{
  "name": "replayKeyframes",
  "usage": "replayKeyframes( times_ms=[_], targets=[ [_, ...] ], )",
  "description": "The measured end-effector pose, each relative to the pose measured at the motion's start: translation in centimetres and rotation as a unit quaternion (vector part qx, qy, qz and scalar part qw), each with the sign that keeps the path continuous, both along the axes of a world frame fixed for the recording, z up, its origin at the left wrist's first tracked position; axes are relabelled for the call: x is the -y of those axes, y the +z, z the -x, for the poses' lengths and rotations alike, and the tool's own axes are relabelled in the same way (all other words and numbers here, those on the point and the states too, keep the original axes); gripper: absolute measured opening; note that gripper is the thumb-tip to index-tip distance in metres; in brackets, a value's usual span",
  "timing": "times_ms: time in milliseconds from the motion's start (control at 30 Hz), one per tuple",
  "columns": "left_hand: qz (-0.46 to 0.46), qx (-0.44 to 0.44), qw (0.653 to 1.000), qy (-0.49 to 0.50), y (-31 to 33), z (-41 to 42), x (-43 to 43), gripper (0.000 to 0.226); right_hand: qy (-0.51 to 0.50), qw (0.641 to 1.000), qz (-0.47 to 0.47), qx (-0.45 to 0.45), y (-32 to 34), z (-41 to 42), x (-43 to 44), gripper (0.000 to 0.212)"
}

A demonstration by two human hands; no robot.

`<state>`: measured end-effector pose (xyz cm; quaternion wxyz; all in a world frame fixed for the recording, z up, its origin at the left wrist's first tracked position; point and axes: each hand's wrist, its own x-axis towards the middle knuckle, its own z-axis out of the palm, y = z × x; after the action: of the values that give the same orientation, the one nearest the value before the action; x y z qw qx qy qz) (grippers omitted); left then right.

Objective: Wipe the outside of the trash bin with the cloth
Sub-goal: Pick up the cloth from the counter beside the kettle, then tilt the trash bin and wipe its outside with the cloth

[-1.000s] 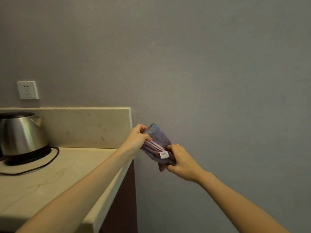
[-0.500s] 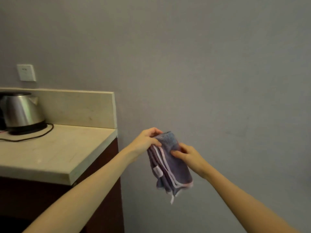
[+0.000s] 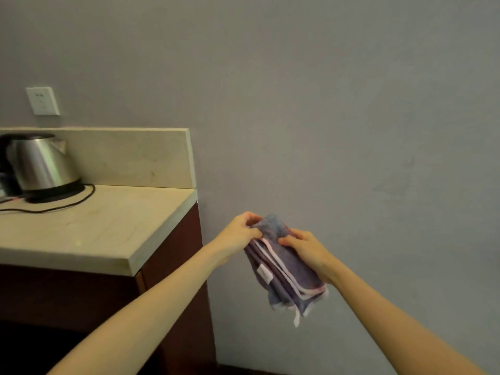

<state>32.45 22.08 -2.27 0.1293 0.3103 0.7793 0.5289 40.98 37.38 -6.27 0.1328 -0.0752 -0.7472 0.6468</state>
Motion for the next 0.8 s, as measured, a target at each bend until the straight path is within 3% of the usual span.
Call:
replayKeyframes(
  times_ms=[400, 567, 800],
  targets=[
    [0.053, 0.033, 0.997, 0.05, -9.2, 5.2, 1.1, 0.028, -0.152, 0.981, 0.112, 0.048, -8.4, 3.6, 0.0, 0.01],
    [0.047, 0.032, 0.997, 0.058, -14.2, 5.1, -0.4, 0.024, -0.163, 0.968, 0.184, 0.055, -13.2, 2.5, -2.0, 0.012],
    [0.06, 0.061, 0.995, 0.06, -26.5, 4.1, -3.2, 0.024, -0.141, 0.963, 0.216, 0.078, -24.1, 0.5, -4.9, 0.019]
  ],
)
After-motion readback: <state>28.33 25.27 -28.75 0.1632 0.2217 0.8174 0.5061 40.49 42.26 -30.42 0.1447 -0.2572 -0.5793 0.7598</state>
